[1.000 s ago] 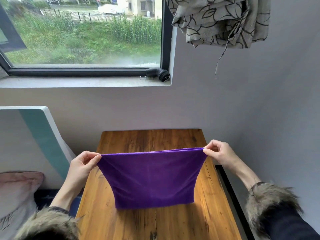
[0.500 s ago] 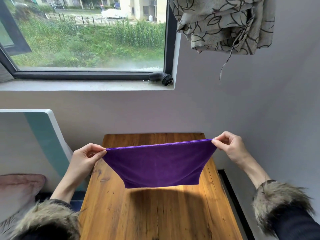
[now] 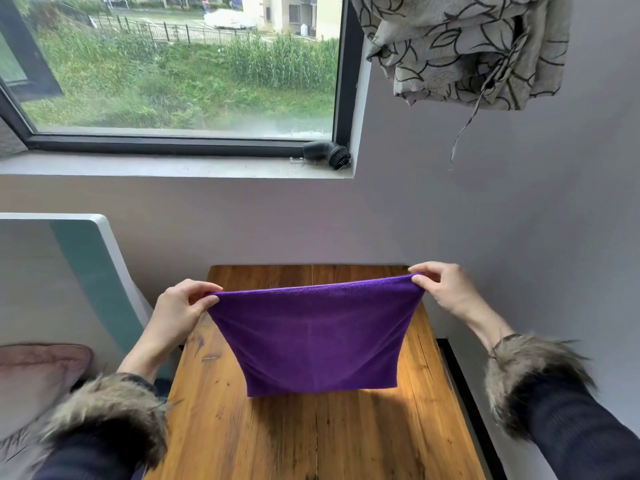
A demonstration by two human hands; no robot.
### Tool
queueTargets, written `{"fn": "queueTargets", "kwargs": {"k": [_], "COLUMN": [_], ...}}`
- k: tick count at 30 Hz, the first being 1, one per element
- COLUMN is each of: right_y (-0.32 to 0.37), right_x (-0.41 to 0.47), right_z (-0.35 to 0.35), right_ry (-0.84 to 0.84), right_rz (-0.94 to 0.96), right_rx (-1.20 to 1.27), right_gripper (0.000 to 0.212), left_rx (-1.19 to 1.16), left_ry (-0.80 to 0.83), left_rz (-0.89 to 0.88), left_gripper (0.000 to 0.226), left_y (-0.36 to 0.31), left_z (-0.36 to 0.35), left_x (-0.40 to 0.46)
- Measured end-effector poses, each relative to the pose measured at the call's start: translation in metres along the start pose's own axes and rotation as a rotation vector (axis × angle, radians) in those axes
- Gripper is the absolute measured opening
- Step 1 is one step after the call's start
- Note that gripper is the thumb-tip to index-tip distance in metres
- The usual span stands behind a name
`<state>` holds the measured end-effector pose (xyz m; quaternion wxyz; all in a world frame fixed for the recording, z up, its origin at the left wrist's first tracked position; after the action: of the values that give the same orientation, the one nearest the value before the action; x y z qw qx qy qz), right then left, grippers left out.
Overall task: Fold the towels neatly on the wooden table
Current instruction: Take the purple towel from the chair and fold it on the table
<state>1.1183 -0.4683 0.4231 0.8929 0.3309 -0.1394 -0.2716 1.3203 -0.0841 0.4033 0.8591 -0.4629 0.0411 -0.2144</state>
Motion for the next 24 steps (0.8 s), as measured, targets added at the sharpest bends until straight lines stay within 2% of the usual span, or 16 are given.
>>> {"fn": "queueTargets", "kwargs": {"k": [4,8,12,15,19,21,24], "right_y": [0.015,0.024,0.038,0.040,0.012,-0.020,-0.083], "right_x": [0.022,0.043,0.046,0.034,0.005,-0.017,-0.063], "right_z": [-0.001,0.005,0.024,0.030,0.009,-0.014,-0.064], "right_ry": [-0.003,-0.051,-0.222,-0.274,-0.167,-0.058,0.197], "right_rz": [0.009,0.004,0.035,0.061,0.031,-0.019,-0.187], "right_rx": [-0.153,-0.219,-0.117,-0.018,0.019,0.010,-0.006], "right_gripper": [0.011,0.011,0.011,0.011,0.009,0.009,0.024], "left_rx": [0.157,0.153,0.054,-0.040,-0.062,-0.005,0.090], "left_ry": [-0.011,-0.090,-0.238,-0.231,-0.142,-0.014,0.233], "left_rz": [-0.046,-0.050,-0.090,-0.070,-0.020,0.038,0.195], "left_gripper": [0.012,0.008,0.008,0.009,0.016,0.020,0.026], "left_y": [-0.013,-0.023,-0.038,-0.034,-0.008,0.014,0.061], "left_z": [-0.002,0.007,0.022,0.021,0.000,-0.024,-0.064], "left_x": [0.026,0.048,0.049,0.040,0.008,-0.014,-0.057]}}
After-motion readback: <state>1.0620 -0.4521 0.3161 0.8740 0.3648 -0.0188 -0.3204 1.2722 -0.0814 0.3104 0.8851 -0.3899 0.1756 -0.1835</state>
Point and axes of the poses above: each hand's wrist, its own x-axis towards the middle knuckle, its own z-axis out of the back of the hand, y = z × x, the point moved 10 cm from there along x, towards the middle knuckle, and after that the axes turned 4 degrees about -x, right-handed, at the moved point
